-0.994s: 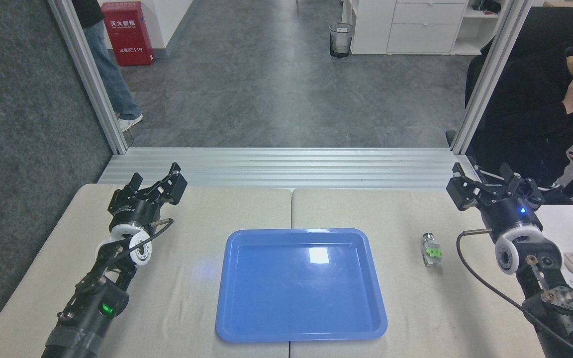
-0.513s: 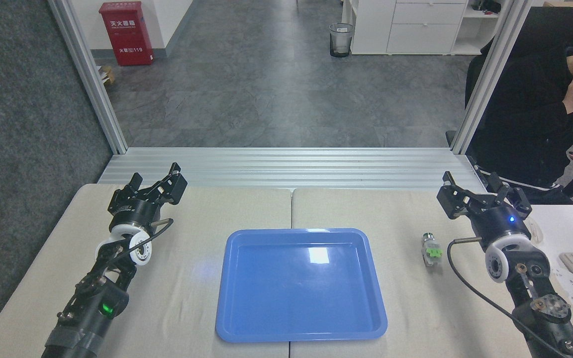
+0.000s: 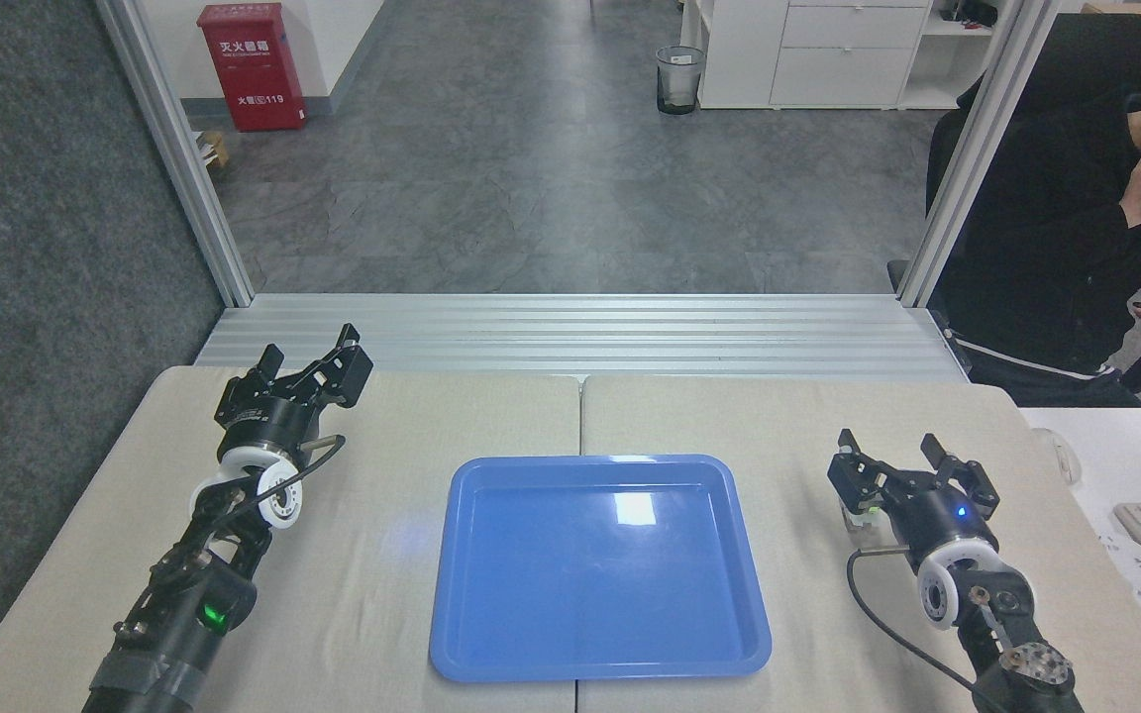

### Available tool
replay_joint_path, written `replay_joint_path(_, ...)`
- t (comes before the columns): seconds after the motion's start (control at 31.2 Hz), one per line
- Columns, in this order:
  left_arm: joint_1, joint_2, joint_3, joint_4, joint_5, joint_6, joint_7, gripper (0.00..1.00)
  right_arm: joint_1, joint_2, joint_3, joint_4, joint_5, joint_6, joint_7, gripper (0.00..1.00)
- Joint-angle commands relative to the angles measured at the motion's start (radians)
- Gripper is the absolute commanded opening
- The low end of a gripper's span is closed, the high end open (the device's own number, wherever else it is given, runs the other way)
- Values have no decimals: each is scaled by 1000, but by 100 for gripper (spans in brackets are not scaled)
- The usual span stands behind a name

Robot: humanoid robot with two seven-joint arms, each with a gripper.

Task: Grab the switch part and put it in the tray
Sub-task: 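Lower the right gripper onto the green switch part and close it, then lift the switch part with the right gripper and carry it over the tray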

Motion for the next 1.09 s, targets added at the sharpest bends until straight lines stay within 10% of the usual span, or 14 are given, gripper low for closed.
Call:
replay_joint_path(0.0,0,0,0,0,0,0,1,100,-26,53,116,270,5,-13,-9,100)
replay_joint_path(0.58,-1,-1,0,0,0,0,1,100,-108,31,199,463,7,-10,-30,94)
replay_joint_path(0.77,0,0,0,0,0,0,1,100,-108,34,235,471,31,4,-35,61)
replay_joint_path(0.87,-1,0,0,0,0,0,1,100,-112,36,227,465,30,6,-46,10)
replay_joint_path(1.06,0,0,0,0,0,0,1,100,-132,43,190,309,5,74,-43,0)
